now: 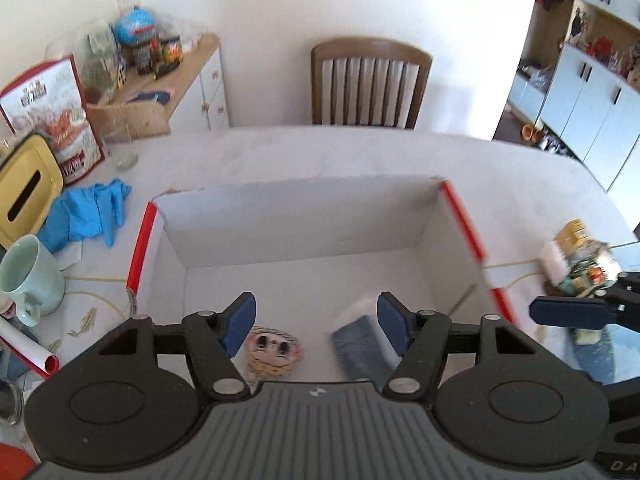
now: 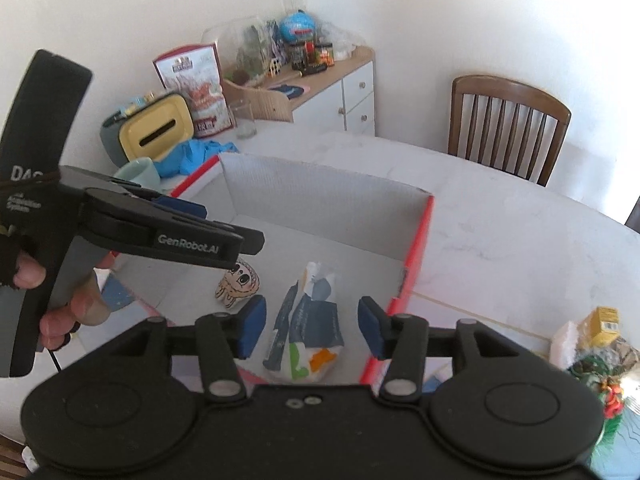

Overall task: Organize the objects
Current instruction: 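Open both grippers to release the items and return to the pile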

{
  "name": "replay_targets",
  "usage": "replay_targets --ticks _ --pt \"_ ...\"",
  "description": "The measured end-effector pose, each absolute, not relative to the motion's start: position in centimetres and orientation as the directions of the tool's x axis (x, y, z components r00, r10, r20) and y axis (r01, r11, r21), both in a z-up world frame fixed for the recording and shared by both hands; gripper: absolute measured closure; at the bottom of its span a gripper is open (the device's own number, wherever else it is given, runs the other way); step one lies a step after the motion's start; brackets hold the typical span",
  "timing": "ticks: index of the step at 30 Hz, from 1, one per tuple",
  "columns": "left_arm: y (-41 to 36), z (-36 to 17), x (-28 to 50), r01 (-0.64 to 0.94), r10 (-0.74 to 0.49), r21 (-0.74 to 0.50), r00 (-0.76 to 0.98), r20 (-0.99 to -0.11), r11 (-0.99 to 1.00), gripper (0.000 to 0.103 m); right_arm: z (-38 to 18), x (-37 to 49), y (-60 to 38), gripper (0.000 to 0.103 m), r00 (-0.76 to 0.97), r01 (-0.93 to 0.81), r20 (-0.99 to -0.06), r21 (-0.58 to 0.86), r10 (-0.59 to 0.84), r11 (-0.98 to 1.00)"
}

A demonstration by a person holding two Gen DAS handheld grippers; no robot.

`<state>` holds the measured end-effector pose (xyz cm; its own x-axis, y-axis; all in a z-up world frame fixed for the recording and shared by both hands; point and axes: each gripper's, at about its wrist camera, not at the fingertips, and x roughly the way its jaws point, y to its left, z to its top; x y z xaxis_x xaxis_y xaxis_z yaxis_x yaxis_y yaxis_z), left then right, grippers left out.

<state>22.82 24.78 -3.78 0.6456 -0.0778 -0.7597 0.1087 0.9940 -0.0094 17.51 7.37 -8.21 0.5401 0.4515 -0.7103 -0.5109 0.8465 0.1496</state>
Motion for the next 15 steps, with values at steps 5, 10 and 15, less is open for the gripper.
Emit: replay_targets --ticks 5,10,15 --pt "21.5 -1.8 20.1 0.112 -0.1 -0.03 0.689 -0.718 0.993 0.031 -6.6 15.8 4.0 0.044 0.561 -0.531 -0.667 0.166 0.491 0.831" --pt "17.8 -0.5 18.0 0.141 -0.14 -0.054 0.718 -0.682 0.989 0.024 -5.2 14.1 -0.1 0.039 0.584 -0.54 -0.63 0.17 0.512 0.825" --pt "14.2 -0.1 16.3 0.186 -0.19 -0.077 0.729 -0.657 0.98 0.02 -4.7 12.6 -4.3 0.03 0.614 -0.524 -0.605 0.167 0.507 0.835"
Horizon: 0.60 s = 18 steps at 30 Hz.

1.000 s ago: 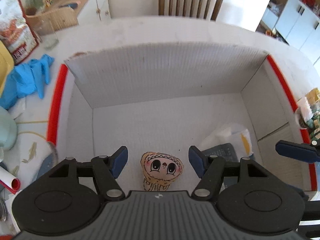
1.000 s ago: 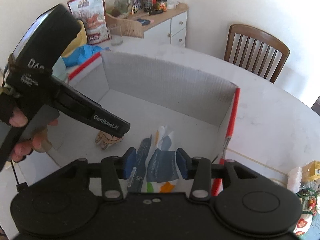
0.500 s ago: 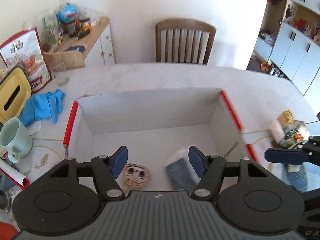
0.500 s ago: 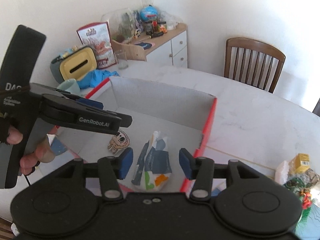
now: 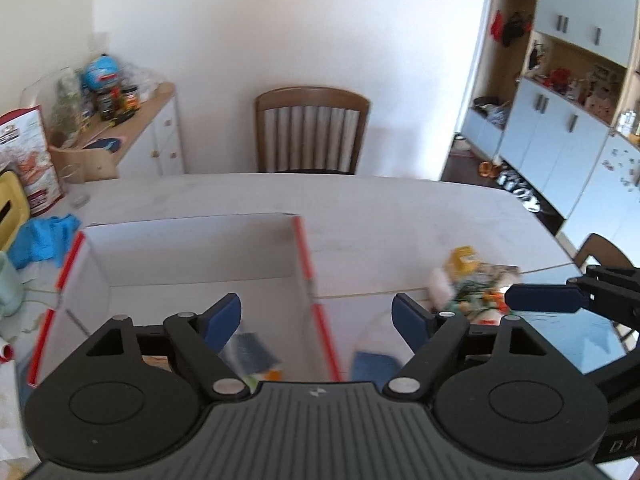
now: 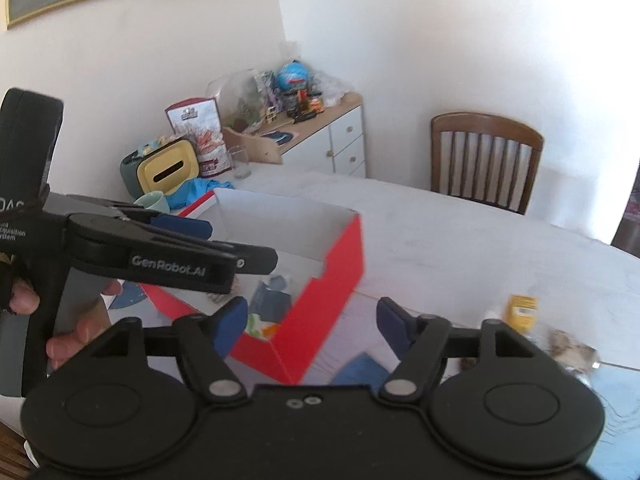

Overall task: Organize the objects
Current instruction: 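Open both grippers to release the items and return to the pile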

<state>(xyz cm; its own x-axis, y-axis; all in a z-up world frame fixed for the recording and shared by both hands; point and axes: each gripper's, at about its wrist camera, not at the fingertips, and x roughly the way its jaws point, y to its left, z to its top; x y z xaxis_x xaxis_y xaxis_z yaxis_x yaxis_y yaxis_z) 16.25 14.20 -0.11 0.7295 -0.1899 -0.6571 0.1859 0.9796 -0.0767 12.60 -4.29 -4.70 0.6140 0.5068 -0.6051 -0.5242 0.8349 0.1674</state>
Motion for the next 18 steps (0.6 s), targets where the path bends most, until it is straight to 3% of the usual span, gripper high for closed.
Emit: replay_targets --ticks 6,18 --pt "10.6 -0.5 14.8 0.234 -0.235 -0.087 0.73 -0.641 0.968 0.019 -4.9 11.3 -9.2 0.017 0.658 -0.47 -0.589 0.166 0.469 0.867" --pt "5.0 -2.8 13.2 0.32 -0.312 -0.107 0.7 -0.643 0.941 0.018 -7.6 9.5 -17.9 0.002 0.716 -0.334 -0.591 0.178 0.372 0.926"
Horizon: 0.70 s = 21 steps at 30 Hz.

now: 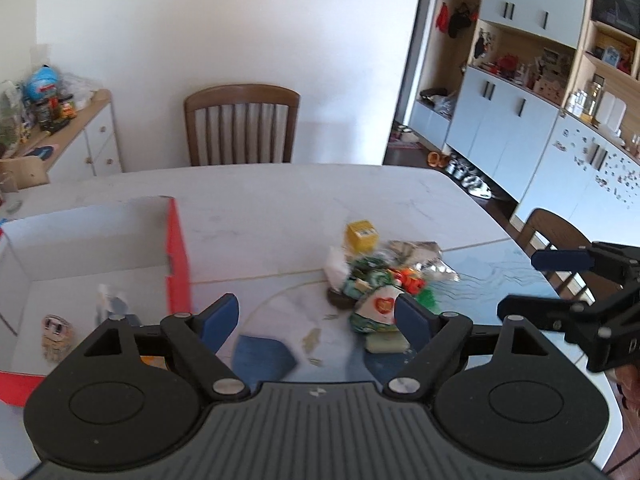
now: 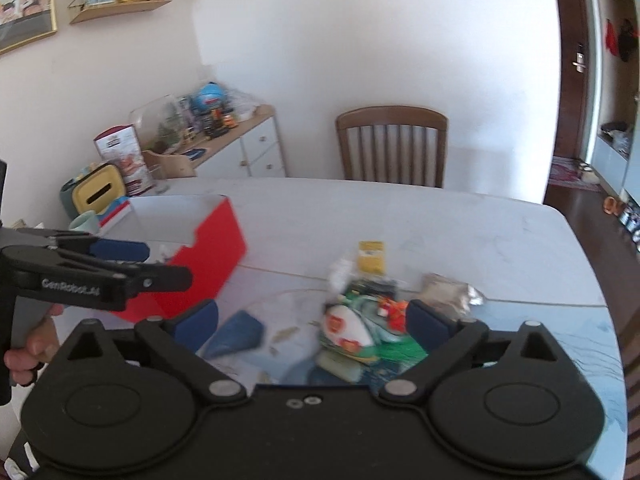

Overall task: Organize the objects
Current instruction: 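Open both grippers to release the items and return to the pile, then grasp the white heart sachet with the left gripper while the right grasps the silver foil bag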

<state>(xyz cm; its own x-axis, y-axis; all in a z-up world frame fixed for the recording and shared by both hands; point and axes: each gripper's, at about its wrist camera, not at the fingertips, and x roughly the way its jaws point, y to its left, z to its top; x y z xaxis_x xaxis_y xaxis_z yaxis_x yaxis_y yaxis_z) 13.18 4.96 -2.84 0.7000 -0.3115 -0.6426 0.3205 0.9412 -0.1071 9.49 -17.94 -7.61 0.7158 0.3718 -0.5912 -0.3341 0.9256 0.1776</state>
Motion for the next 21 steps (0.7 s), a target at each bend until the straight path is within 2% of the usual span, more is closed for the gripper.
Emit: replay_targets --ticks 21 --pt "-3.8 -9.8 16.4 0.419 -0.305 -0.001 0.661 -0.686 0.908 0.018 -13.7 14.7 -25.9 0.001 0.705 -0.134 -0.68 0.153 0.203 0.979"
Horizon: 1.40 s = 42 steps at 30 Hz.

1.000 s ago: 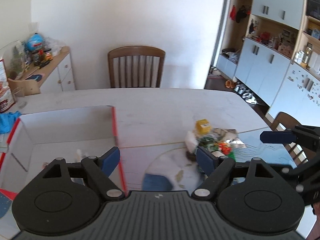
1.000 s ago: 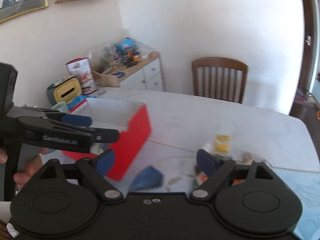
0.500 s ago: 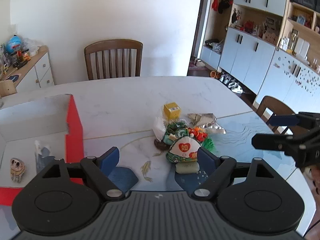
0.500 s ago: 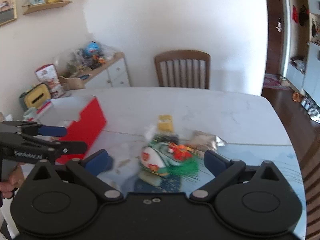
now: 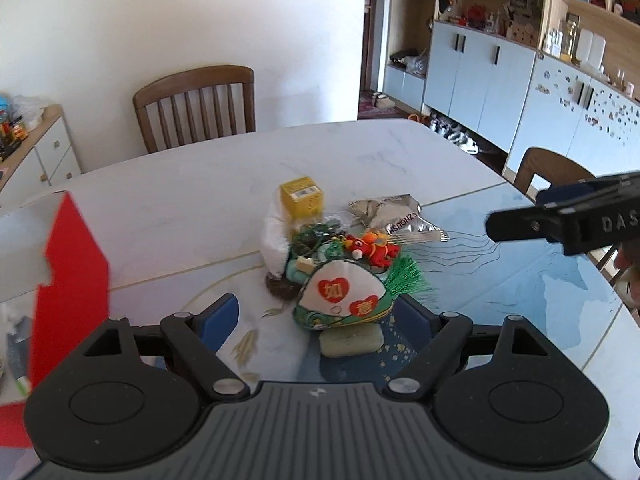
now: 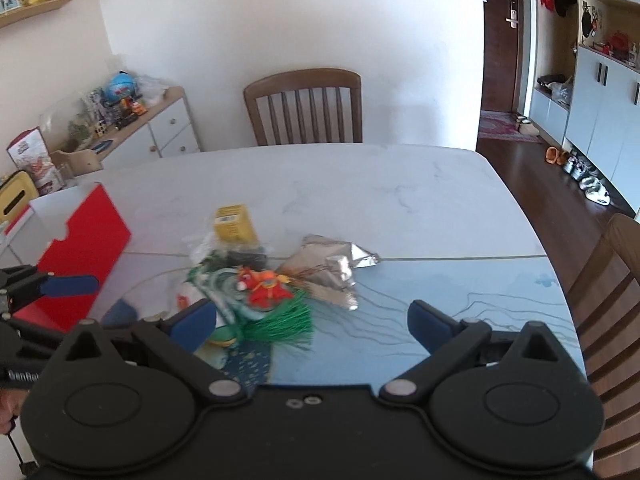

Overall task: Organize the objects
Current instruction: 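Grasp the white heart sachet with the left gripper while the right grasps the silver foil bag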

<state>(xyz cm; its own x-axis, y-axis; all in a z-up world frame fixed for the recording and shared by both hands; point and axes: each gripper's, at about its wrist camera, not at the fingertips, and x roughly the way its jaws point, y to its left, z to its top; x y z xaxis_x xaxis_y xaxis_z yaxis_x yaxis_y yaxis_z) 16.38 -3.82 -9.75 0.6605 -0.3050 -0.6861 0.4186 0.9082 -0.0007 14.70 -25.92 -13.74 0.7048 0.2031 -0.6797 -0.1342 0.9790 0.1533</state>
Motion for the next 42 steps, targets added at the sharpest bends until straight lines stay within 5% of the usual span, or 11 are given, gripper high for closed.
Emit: replay_targets --ticks 31,42 --pt "-7.1 -15.2 21.3 0.387 -0.312 -0.081 0.584 -0.749 0.919 0.018 -21.5 28.3 -23.7 0.01 0.561 0.043 -0.822 0.145 0.096 0.988" --pt "-7.1 -14.8 21.4 0.395 -0.331 -0.104 0.569 -0.753 0.913 0.034 -21.0 28.6 -23.4 0.037 0.547 0.061 -0.829 0.18 0.118 0.982"
